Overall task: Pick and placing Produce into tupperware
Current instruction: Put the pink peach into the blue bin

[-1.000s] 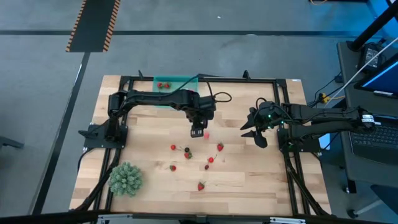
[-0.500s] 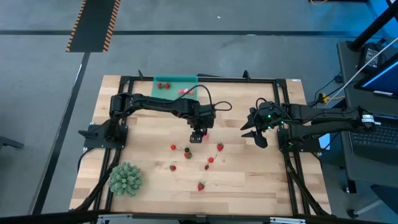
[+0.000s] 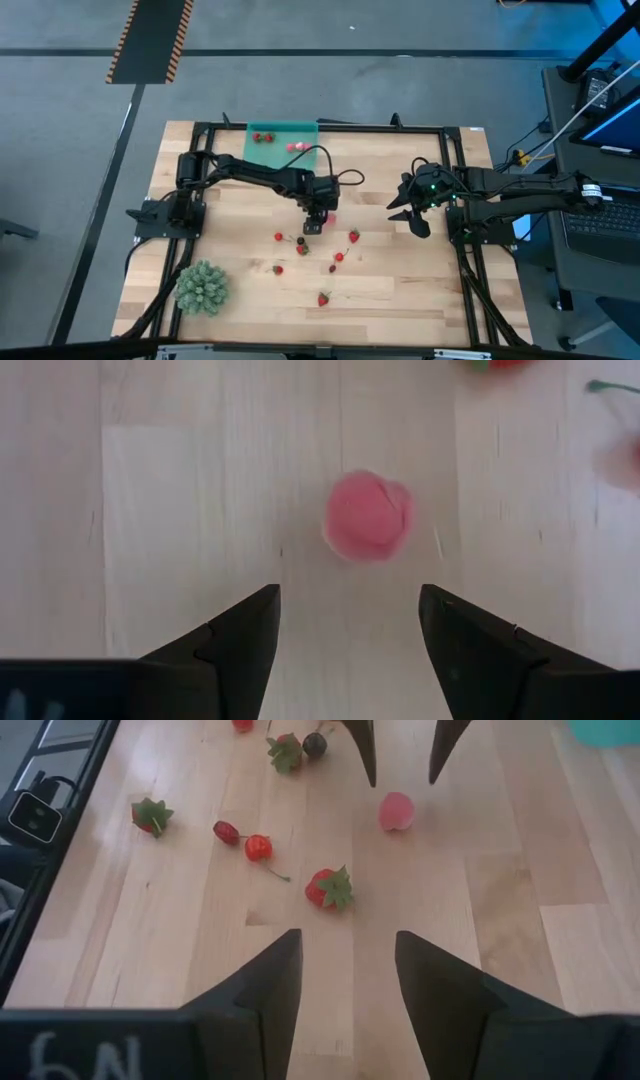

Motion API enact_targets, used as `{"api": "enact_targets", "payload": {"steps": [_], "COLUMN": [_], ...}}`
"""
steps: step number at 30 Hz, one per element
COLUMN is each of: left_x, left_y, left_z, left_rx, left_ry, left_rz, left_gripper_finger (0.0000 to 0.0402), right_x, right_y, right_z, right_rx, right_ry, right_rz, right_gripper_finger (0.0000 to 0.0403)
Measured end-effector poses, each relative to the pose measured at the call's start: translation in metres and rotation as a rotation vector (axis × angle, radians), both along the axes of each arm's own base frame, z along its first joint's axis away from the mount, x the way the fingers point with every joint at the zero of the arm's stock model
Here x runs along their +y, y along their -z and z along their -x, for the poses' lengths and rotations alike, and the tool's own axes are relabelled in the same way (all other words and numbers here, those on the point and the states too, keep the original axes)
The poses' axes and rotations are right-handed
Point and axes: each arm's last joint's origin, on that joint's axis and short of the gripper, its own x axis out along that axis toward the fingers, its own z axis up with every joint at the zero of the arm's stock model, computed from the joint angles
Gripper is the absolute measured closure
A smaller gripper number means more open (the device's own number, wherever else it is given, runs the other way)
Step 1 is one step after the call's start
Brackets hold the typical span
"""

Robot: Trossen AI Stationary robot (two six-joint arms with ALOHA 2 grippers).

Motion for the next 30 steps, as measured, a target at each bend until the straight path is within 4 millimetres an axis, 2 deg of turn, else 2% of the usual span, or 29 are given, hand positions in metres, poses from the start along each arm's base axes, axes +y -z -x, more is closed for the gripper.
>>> {"api": "enact_targets", "payload": {"steps": [10,30], "left_x": [0.001,0.003], "left_y": [0.023,0.024], "left_z": [-0.013,-0.018], "left_rx": [-0.061,-0.115], "left_ry": [0.003,0.008], "left_rz": [0.004,0.037], "left_gripper_finger": [0.017,0.017], "right_x": [0.0,0.0], "right_y": [0.0,0.0], "right_z": [0.0,0.0], "right_rx": [0.0,0.001], "right_ry": [0.001,0.001], "right_rz": [-0.002,0.0], "right_gripper_finger": [0.0238,0.0238]}}
